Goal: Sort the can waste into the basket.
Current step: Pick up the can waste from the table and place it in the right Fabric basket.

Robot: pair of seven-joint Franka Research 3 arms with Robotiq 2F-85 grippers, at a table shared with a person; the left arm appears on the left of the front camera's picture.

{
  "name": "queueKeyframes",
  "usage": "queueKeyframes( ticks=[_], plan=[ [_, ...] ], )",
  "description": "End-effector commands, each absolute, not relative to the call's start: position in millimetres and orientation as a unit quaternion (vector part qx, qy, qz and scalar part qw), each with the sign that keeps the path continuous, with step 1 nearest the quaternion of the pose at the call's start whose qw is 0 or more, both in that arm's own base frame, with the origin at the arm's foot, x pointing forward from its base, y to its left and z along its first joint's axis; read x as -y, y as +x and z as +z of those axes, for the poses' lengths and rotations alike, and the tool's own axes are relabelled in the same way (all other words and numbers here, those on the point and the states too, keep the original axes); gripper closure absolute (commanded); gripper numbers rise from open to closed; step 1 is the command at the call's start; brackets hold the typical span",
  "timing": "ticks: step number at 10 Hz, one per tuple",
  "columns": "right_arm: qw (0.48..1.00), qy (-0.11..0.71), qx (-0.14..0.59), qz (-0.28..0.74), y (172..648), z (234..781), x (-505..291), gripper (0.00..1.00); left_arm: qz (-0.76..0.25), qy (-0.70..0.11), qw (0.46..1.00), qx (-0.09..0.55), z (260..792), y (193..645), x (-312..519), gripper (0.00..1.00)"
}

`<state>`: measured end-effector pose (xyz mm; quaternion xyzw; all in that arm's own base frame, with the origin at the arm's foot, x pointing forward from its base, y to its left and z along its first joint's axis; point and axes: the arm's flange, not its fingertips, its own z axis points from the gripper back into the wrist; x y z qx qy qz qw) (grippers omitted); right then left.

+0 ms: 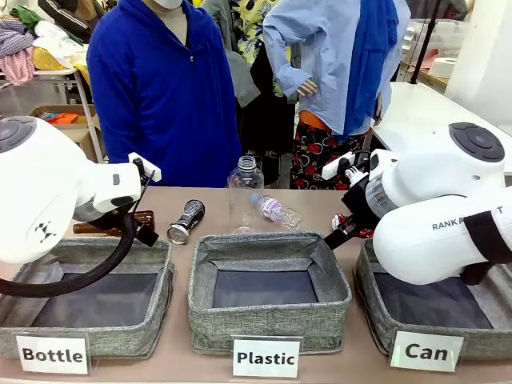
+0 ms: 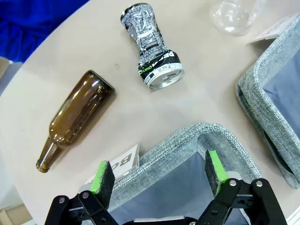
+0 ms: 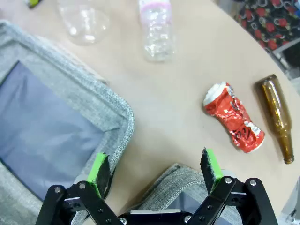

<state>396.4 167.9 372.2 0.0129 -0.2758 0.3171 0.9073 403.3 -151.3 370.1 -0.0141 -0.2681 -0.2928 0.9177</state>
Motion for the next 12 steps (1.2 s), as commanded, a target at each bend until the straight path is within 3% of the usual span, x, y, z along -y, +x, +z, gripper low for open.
queueKeyframes(
  ticks=[1,12],
  plan=[
    [0.907,0.013,0.276,0.317,396.4,372.2,-167.9,0.0,-0.293,-0.014,0.918,0.268,370.1,403.3,151.3,0.0],
    [0.907,0.013,0.276,0.317,396.4,372.2,-167.9,0.0,-0.293,-0.014,0.918,0.268,370.1,403.3,151.3,0.0]
  ],
)
